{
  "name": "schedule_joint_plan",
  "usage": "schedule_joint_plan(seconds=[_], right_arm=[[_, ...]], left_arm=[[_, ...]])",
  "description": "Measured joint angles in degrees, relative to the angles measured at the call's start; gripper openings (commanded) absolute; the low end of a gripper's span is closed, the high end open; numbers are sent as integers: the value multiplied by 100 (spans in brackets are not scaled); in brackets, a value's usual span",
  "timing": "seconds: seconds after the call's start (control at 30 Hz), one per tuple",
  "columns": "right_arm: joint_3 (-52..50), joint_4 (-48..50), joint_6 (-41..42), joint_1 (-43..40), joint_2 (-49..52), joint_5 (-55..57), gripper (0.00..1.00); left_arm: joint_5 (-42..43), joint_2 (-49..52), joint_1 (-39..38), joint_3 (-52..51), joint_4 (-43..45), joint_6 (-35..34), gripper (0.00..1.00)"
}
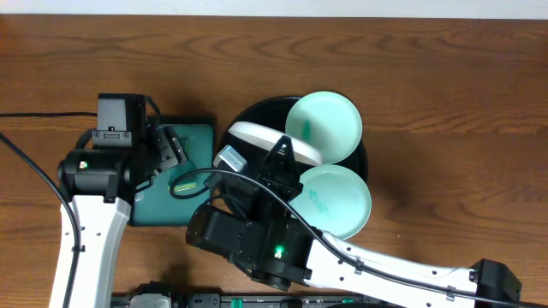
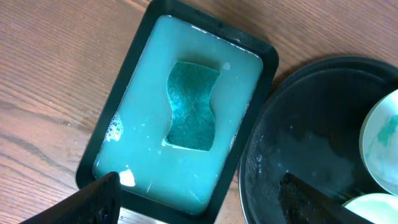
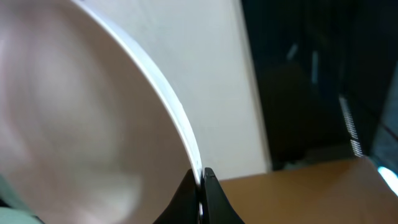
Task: Clean dirty plates on tray and stack at the side
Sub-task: 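Grasp the white plate rim with the right gripper and lift it, then carry the white plate right and set it on the table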
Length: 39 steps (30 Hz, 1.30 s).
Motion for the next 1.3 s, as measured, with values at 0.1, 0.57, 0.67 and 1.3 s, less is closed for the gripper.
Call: schedule_joint_plan(seconds=[0.1,0.57,0.67,1.3], right_arm=[[-2,-101,146,-79,0,-87,1],[-2,-433,1716,-1008,0,-2931,1],[-2,-404,2415,-1744,-2,-4028,1],[-4,-199,3648,-7449,0,-9842,2]], left_arm=[[0,0,0,0,-11,0,81],[0,0,0,0,-20,0,81],[0,0,0,0,-31,0,81],[0,0,0,0,-55,0,81]])
